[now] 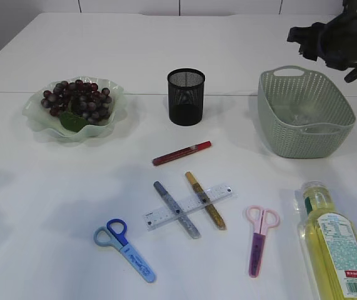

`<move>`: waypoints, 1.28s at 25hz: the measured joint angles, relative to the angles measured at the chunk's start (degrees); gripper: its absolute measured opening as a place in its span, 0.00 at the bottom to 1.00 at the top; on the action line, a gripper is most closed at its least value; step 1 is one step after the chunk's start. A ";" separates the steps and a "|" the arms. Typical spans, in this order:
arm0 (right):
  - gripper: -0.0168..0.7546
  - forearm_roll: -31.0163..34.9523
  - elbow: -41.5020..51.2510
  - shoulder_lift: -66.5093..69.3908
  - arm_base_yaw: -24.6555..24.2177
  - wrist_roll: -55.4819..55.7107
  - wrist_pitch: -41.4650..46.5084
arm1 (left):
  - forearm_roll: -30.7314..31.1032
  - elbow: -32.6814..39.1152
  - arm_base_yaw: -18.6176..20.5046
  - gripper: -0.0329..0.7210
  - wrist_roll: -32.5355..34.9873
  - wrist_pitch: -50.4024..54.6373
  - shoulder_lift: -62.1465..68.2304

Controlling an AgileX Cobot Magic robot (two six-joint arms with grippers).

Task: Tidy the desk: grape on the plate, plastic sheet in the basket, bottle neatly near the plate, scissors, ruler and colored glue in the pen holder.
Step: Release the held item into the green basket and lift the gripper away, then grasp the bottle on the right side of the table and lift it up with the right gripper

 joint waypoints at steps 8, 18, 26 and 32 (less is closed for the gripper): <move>0.46 -0.24 0.00 0.00 0.00 29.24 13.54 | 0.00 0.00 0.00 0.62 0.00 0.04 0.00; 0.46 -34.33 0.00 -0.19 0.00 63.89 40.75 | 0.00 0.00 0.00 0.62 0.00 0.17 0.00; 0.46 -64.48 0.00 -9.79 0.00 75.90 54.65 | 0.00 0.00 0.00 0.62 0.00 0.39 0.00; 0.46 -83.32 0.00 -18.17 0.00 83.66 63.42 | 0.00 0.00 0.00 0.62 0.00 0.42 0.00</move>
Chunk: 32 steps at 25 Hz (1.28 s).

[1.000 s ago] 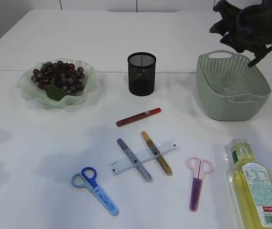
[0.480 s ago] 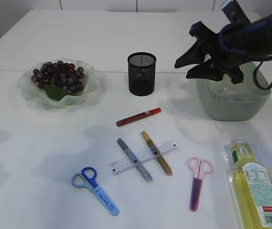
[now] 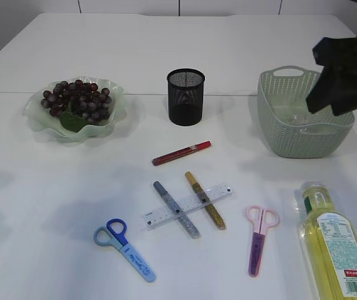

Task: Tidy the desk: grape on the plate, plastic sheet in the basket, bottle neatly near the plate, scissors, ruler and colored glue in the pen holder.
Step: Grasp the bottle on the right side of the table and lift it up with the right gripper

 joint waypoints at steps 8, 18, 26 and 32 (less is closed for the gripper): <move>0.46 -8.63 2.62 -5.88 0.00 6.50 9.14 | -1.84 0.00 0.00 0.62 0.00 0.36 0.00; 0.50 -9.27 17.63 -9.85 0.00 9.33 9.62 | -2.69 0.00 0.00 0.62 0.00 0.36 0.00; 0.59 -18.17 19.57 -9.36 6.77 20.53 1.21 | -4.12 0.00 0.00 0.62 0.00 -0.88 0.00; 0.59 -23.66 19.57 -2.88 11.07 28.44 -2.52 | -4.34 0.00 0.00 0.62 0.00 -1.24 0.00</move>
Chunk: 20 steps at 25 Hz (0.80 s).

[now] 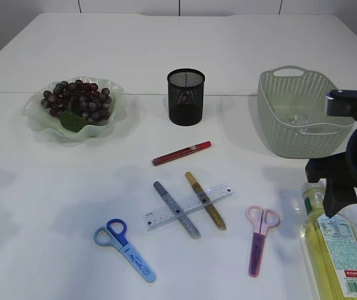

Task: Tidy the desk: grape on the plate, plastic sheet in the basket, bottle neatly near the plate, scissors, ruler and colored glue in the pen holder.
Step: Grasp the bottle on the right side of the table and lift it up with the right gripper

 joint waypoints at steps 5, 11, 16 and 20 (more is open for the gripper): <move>0.75 0.00 0.00 5.97 0.09 0.83 -2.18 | -0.08 0.00 0.00 0.62 0.00 -0.08 0.00; 0.83 0.00 0.00 10.69 0.09 1.71 -4.82 | -0.21 0.00 0.00 0.62 0.00 -0.08 0.00; 0.83 -2.35 0.00 12.51 0.09 3.74 -6.02 | -0.21 0.00 0.00 0.62 0.00 -0.27 0.00; 0.83 -5.19 0.00 12.51 0.09 4.78 -6.18 | -0.24 0.00 0.00 0.62 0.00 -0.41 0.00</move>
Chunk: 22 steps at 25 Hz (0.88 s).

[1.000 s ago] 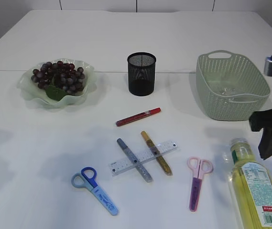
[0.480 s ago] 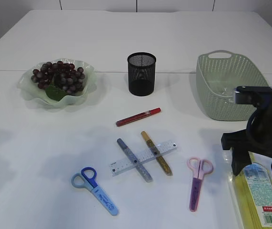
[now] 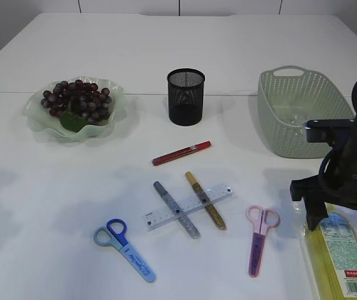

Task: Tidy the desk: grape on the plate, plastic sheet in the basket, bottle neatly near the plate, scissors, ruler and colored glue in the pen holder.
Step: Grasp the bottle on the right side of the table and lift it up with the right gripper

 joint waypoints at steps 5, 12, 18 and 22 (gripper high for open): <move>0.83 -0.31 0.00 0.24 0.00 0.33 -1.21 | -0.10 0.00 0.00 0.62 0.00 -0.08 0.00; 0.83 -0.10 0.00 4.06 -0.21 0.42 -1.68 | -0.10 0.00 0.00 0.62 0.00 -0.08 0.00; 0.83 0.13 0.00 6.41 -0.21 0.42 -2.67 | -0.10 0.00 0.00 0.62 0.00 -0.08 0.00; 0.83 0.13 -0.11 8.50 -0.21 0.42 -3.38 | -0.10 0.00 0.00 0.62 0.00 -0.08 0.00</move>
